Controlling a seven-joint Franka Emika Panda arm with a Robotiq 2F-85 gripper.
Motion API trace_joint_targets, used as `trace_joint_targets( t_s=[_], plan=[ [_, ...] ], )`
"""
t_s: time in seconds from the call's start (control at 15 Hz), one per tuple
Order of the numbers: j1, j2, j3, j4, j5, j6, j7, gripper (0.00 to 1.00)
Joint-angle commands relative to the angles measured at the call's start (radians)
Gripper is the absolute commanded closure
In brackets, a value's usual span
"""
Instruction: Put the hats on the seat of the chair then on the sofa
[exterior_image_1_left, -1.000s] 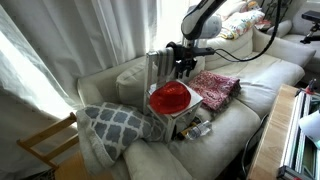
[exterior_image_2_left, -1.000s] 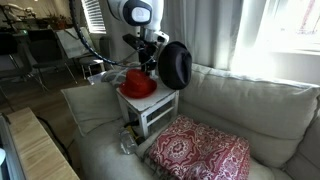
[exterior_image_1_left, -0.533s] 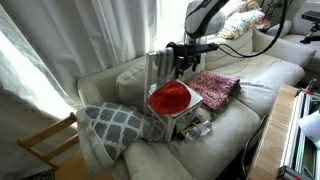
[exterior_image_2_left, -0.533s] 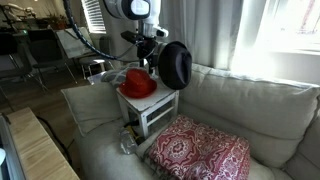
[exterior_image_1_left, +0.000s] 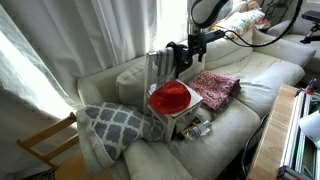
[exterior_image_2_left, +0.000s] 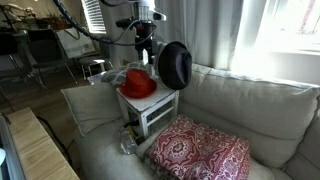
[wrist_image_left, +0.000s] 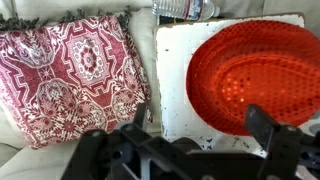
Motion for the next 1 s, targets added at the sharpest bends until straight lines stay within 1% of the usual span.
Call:
trace_joint_targets(
  t_s=[0.0,0.07,0.4,0.6,0.8,0.93],
  plan=[
    [-0.012,0.012,0.004,0.028,0.020,-0.020,0.013,0.00],
    [-0.028,0.022,-0.004,0.066,0.065,-0.052,0.055,0.00],
    [-0.098,0.012,-0.051,0.165,0.159,-0.150,0.141,0.00],
    [-0.140,0.029,-0.070,0.228,0.233,-0.214,0.191,0.00],
    [-0.166,0.083,-0.079,0.287,0.311,-0.232,0.259,0.00],
    [-0.182,0.122,-0.078,0.319,0.369,-0.222,0.307,0.00]
  ],
)
